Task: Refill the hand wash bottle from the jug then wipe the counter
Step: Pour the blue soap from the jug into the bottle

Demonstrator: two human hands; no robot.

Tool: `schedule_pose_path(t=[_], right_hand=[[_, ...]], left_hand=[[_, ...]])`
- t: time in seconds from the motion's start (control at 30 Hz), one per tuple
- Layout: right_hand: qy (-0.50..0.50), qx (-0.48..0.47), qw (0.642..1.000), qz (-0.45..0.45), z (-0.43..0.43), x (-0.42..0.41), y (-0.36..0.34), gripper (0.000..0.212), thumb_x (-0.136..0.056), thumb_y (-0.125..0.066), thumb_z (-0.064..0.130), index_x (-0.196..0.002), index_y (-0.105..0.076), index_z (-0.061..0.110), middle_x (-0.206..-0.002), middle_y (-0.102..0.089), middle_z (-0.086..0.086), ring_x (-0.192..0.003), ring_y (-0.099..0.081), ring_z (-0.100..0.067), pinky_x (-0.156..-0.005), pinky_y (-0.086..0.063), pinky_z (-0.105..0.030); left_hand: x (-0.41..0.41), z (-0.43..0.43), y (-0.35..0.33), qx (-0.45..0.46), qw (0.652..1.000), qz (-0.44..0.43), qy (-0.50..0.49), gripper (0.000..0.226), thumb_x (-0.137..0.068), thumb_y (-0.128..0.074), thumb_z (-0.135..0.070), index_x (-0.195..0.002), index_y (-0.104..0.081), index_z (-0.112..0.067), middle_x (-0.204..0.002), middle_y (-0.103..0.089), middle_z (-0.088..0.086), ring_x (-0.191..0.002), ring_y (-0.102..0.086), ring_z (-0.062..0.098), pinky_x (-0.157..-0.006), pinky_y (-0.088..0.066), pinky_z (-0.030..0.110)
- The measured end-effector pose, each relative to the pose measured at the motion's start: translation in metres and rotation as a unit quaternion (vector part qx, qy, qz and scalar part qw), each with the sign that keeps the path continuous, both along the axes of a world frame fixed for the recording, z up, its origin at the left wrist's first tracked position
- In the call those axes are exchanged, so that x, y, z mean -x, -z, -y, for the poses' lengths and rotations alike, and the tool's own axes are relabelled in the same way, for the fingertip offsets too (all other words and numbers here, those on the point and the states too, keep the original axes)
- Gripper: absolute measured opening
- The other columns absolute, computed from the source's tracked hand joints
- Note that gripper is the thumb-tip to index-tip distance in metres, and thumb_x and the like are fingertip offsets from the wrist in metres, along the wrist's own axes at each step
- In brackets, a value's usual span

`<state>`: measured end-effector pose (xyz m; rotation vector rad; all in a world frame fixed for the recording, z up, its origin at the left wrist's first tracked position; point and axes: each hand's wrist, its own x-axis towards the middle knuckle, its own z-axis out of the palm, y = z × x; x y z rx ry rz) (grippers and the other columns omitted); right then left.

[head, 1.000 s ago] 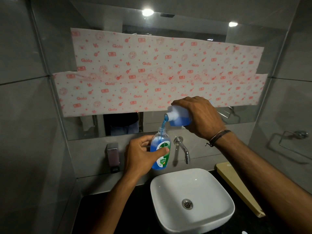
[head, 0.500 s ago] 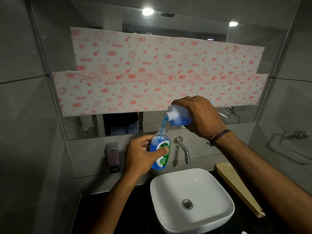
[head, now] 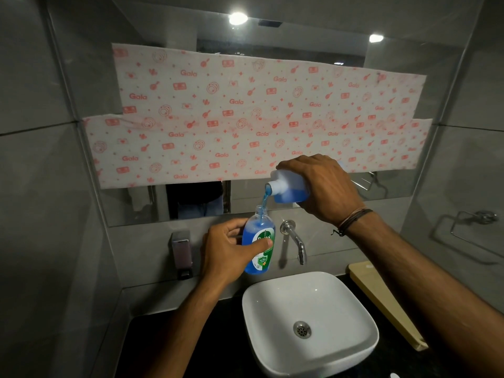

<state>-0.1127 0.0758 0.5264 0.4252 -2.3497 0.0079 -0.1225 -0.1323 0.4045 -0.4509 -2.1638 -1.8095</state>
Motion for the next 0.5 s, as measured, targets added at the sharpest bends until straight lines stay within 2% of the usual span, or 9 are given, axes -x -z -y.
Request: schedule_pose_path(t=[0.1, 0.5], right_hand=[[0.000, -0.004, 1.000, -0.002, -0.0005, 0.0001, 0.0004, 0.074, -0.064, -0.089, 0.008, -0.132, -0.064, 0.022, -0.121, -0.072, -0.007, -0.104, -0.065, -0.033, -0.092, -0.050, -0.047], [0.007, -0.012, 1.000, -0.009, -0.0013, 0.0005, 0.0021, 0.072, -0.066, -0.087, 0.008, -0.132, -0.063, 0.025, -0.122, -0.072, -0.004, -0.103, -0.065, -0.032, -0.093, -0.049, -0.046]], left_hand=[[0.0003, -0.0002, 0.0005, 0.004, 1.000, -0.001, -0.004, 0.047, -0.069, -0.095, -0.018, -0.112, -0.076, -0.014, -0.100, -0.079, -0.002, -0.082, -0.077, 0.005, -0.065, -0.062, 0.019], [-0.0003, -0.0005, 0.0017, 0.001, 1.000, 0.004, 0.004, 0.048, -0.067, -0.095, -0.019, -0.111, -0.076, -0.017, -0.097, -0.079, -0.004, -0.080, -0.076, 0.000, -0.062, -0.061, 0.018]])
